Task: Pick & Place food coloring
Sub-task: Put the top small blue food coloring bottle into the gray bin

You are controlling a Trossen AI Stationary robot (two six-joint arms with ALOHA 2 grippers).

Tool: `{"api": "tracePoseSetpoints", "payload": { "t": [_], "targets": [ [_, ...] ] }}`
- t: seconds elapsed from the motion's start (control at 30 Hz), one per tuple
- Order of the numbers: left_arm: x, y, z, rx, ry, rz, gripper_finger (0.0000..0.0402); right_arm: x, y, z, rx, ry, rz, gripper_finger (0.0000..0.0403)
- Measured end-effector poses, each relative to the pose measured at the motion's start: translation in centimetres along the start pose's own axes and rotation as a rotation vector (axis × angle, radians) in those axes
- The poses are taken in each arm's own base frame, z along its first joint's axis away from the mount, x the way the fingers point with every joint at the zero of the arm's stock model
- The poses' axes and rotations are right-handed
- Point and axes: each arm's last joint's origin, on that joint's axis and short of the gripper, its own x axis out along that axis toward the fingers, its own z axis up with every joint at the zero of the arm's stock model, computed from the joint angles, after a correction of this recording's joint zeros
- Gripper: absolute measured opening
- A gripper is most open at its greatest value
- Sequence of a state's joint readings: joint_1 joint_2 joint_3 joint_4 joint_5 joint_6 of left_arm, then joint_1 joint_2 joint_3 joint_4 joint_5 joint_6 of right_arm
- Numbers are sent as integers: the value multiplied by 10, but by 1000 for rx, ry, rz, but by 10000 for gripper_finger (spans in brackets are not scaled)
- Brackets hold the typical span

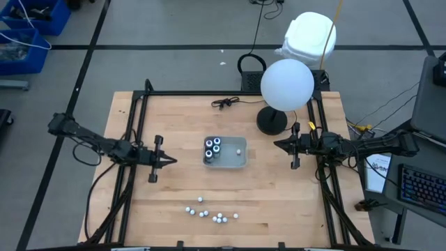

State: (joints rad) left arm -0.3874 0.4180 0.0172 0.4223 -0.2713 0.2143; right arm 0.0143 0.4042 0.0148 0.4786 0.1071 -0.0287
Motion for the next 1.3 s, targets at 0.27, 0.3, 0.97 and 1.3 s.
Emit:
{"api": "tracePoseSetpoints", "payload": {
  "t": [0.27, 0.3, 0.97, 1.3],
  "targets": [
    [-1, -4, -3, -62, 10, -39, 3, 0, 0, 0, 13, 0, 3, 0],
    [-1, -5, -3, -63, 16, -44, 3, 0, 0, 0, 13, 0, 3, 0],
    [-3, -6, -20, 55, 201, 16, 4, 0, -1, -5, -33, 51, -25, 0],
    [-2, -6, -15, 92, 149, 1, 34, 0, -4, -1, -47, 14, -149, 0]
  ]
}}
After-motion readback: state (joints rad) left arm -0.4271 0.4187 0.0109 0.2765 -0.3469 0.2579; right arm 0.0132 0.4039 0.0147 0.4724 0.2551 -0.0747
